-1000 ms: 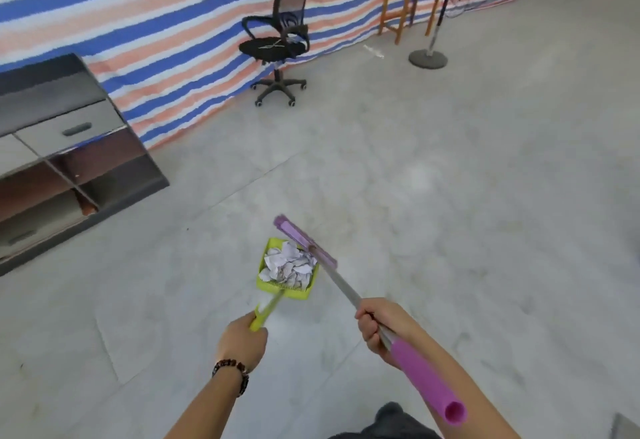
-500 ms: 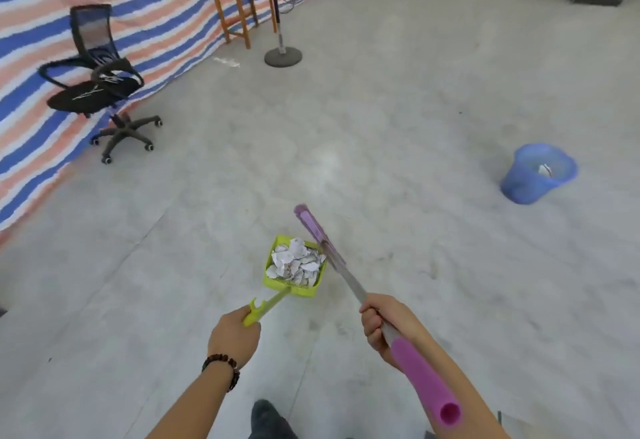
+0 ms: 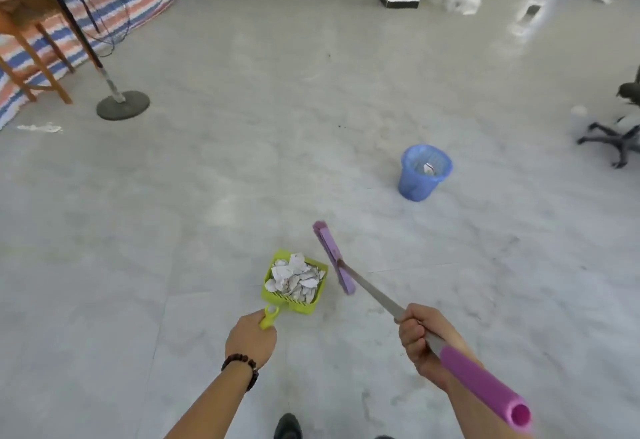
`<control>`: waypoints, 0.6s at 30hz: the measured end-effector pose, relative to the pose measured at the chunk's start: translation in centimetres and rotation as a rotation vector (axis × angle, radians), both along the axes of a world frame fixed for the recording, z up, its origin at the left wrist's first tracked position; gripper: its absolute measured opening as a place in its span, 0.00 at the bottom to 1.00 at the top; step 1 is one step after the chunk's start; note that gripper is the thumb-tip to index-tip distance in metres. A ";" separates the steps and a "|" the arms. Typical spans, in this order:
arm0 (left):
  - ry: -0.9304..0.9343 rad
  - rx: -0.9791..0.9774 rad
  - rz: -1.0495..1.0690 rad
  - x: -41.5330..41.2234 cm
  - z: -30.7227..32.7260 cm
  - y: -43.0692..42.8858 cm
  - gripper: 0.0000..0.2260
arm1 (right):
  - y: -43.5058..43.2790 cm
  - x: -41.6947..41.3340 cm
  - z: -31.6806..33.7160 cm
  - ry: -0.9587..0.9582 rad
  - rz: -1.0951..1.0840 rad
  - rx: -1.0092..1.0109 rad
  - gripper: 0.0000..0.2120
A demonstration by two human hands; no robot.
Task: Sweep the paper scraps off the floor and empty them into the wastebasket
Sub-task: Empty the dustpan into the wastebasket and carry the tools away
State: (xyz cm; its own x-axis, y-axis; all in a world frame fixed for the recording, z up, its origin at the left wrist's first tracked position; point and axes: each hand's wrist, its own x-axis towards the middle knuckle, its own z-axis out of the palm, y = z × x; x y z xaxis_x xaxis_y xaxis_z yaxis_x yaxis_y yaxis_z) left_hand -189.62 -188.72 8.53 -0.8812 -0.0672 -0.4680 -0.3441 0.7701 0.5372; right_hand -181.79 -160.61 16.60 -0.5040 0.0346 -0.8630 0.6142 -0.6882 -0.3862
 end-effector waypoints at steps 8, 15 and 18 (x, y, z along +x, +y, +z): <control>0.083 -0.051 -0.317 -19.2 2.2 11.4 0.09 | 7.3 -9.2 -1.5 -0.009 -0.324 -0.004 0.10; 0.187 0.002 -0.420 -34.1 3.9 25.0 0.15 | 19.7 -20.9 -3.9 -0.023 -0.522 -0.075 0.11; 0.228 0.056 -0.448 -40.4 6.6 30.6 0.18 | 25.0 -26.1 -3.4 0.020 -0.597 -0.091 0.10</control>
